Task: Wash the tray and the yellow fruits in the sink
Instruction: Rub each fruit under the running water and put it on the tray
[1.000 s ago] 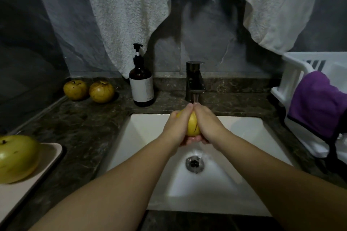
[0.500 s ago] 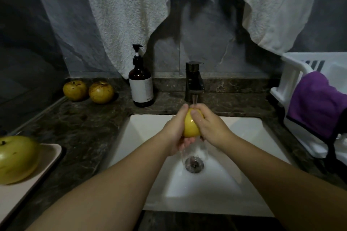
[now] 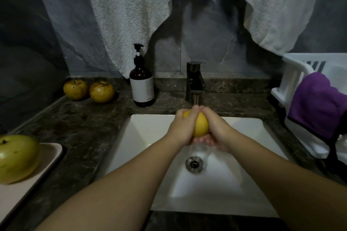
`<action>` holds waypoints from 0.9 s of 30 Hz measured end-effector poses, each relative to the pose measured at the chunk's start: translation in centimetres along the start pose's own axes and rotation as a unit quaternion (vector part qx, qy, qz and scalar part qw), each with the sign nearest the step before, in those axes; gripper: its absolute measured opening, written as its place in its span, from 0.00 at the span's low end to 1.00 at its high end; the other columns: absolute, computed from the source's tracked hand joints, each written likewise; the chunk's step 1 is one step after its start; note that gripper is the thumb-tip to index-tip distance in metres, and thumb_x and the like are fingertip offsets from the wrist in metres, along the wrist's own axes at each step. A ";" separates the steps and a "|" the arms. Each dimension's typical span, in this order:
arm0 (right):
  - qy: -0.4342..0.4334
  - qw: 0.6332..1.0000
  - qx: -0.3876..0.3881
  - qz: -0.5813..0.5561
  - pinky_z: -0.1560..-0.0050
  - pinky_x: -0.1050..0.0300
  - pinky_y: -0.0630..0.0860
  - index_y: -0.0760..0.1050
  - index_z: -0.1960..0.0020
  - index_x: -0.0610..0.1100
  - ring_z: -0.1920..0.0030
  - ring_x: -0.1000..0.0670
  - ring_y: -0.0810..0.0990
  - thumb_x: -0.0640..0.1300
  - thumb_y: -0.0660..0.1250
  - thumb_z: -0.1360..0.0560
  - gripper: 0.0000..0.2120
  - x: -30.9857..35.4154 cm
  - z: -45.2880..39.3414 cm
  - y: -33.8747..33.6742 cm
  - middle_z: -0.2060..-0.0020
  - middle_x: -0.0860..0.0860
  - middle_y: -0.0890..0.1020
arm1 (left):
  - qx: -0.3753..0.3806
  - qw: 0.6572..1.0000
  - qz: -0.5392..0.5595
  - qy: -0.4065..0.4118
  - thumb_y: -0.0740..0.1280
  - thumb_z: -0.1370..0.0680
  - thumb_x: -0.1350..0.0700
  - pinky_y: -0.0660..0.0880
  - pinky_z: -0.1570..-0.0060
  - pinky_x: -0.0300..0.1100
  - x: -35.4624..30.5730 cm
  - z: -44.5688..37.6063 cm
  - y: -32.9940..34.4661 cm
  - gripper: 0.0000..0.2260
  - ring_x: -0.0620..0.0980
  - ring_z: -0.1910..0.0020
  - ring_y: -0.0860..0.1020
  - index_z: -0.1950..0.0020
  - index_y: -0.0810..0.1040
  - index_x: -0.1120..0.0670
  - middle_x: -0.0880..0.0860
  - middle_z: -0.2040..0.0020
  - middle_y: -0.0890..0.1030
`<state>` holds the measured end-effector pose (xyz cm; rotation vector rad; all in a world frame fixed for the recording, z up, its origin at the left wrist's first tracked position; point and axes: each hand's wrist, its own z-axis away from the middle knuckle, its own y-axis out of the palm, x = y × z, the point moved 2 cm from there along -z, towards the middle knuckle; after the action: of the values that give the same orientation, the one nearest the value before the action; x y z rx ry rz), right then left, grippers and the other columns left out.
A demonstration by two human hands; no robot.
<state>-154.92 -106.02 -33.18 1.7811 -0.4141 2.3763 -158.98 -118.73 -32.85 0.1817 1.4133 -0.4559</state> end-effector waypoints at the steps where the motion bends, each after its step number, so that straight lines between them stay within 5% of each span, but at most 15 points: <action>1: -0.037 0.999 -0.016 0.024 0.75 0.60 0.72 0.73 0.37 0.54 0.69 0.46 0.82 0.65 0.59 0.20 0.19 0.2 0.1 -0.1 0.56 0.41 0.83 | 0.025 0.998 0.027 -0.041 0.58 0.21 0.28 0.81 0.60 0.46 0.0 0.1 0.1 0.27 0.55 0.60 0.84 0.38 0.74 0.49 0.56 0.52 0.84; 3: -0.033 0.999 -0.007 0.018 0.74 0.59 0.73 0.73 0.38 0.56 0.66 0.45 0.84 0.65 0.59 0.20 0.17 -0.1 0.5 -0.2 0.53 0.41 0.84 | 0.020 0.999 -0.025 -0.030 0.58 0.21 0.28 0.79 0.59 0.45 0.2 -0.1 0.1 0.29 0.55 0.61 0.84 0.39 0.75 0.51 0.58 0.52 0.84; 6: 0.058 0.994 0.022 -0.094 0.77 0.60 0.74 0.77 0.39 0.48 0.70 0.45 0.84 0.71 0.61 0.23 0.29 -0.3 0.7 -0.1 0.62 0.40 0.85 | -0.045 0.987 -0.126 0.083 0.62 0.22 0.29 0.81 0.46 0.52 0.3 -0.5 0.4 0.27 0.55 0.48 0.83 0.32 0.70 0.48 0.53 0.43 0.81; 10: -0.085 0.996 -0.024 0.005 0.68 0.54 0.80 0.75 0.44 0.65 0.54 0.41 0.86 0.62 0.62 0.21 0.07 0.4 0.8 -0.2 0.43 0.42 0.81 | 0.043 0.998 0.026 -0.047 0.56 0.22 0.25 0.73 0.68 0.40 -0.1 0.2 0.0 0.31 0.50 0.69 0.77 0.40 0.77 0.50 0.55 0.56 0.80; 12: -0.067 0.998 0.002 -0.006 0.65 0.54 0.80 0.75 0.42 0.63 0.55 0.42 0.86 0.66 0.64 0.24 0.14 0.2 1.0 0.0 0.46 0.42 0.82 | 0.013 0.999 -0.029 -0.013 0.56 0.22 0.26 0.77 0.63 0.43 0.0 -0.1 -0.2 0.31 0.51 0.63 0.80 0.38 0.76 0.51 0.54 0.53 0.80; 15: 0.027 0.999 -0.006 -0.045 0.71 0.59 0.74 0.76 0.41 0.53 0.70 0.49 0.81 0.77 0.60 0.28 0.31 0.0 0.9 0.3 0.64 0.44 0.82 | -0.053 0.988 -0.119 0.084 0.59 0.22 0.27 0.80 0.44 0.53 0.0 -0.3 -0.1 0.30 0.54 0.48 0.81 0.33 0.71 0.49 0.52 0.45 0.80; 19: -0.067 0.997 -0.008 0.027 0.71 0.57 0.75 0.73 0.42 0.64 0.62 0.47 0.84 0.66 0.60 0.21 0.11 0.3 0.9 -0.4 0.49 0.43 0.82 | 0.048 0.997 0.018 -0.053 0.54 0.23 0.24 0.74 0.70 0.39 0.3 0.0 0.0 0.34 0.50 0.70 0.78 0.39 0.76 0.52 0.55 0.61 0.80; 21: -0.025 0.999 0.026 0.014 0.70 0.56 0.79 0.74 0.39 0.60 0.60 0.45 0.85 0.70 0.60 0.22 0.20 -0.1 0.9 -0.4 0.51 0.43 0.84 | 0.026 0.998 -0.048 -0.026 0.54 0.23 0.24 0.76 0.66 0.42 0.6 -0.4 -0.1 0.34 0.50 0.65 0.80 0.37 0.76 0.52 0.53 0.58 0.81; 24: 0.044 0.999 0.023 -0.012 0.76 0.60 0.72 0.75 0.37 0.52 0.70 0.47 0.83 0.75 0.57 0.24 0.31 -0.1 1.0 0.0 0.62 0.41 0.84 | -0.032 0.989 -0.128 0.063 0.58 0.23 0.25 0.80 0.47 0.51 0.7 -0.6 0.2 0.29 0.51 0.51 0.81 0.37 0.71 0.47 0.50 0.48 0.80; 27: -0.084 0.994 -0.013 0.064 0.71 0.55 0.77 0.72 0.37 0.60 0.62 0.44 0.85 0.66 0.60 0.20 0.16 0.6 1.1 -0.4 0.48 0.43 0.81 | 0.041 0.998 0.017 -0.045 0.54 0.23 0.24 0.73 0.66 0.41 0.1 0.2 0.1 0.31 0.50 0.67 0.78 0.39 0.75 0.48 0.54 0.57 0.81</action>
<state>-153.95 -105.99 -32.22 2.0066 -0.5921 2.2985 -158.79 -118.72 -32.94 0.2479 1.3025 -0.4885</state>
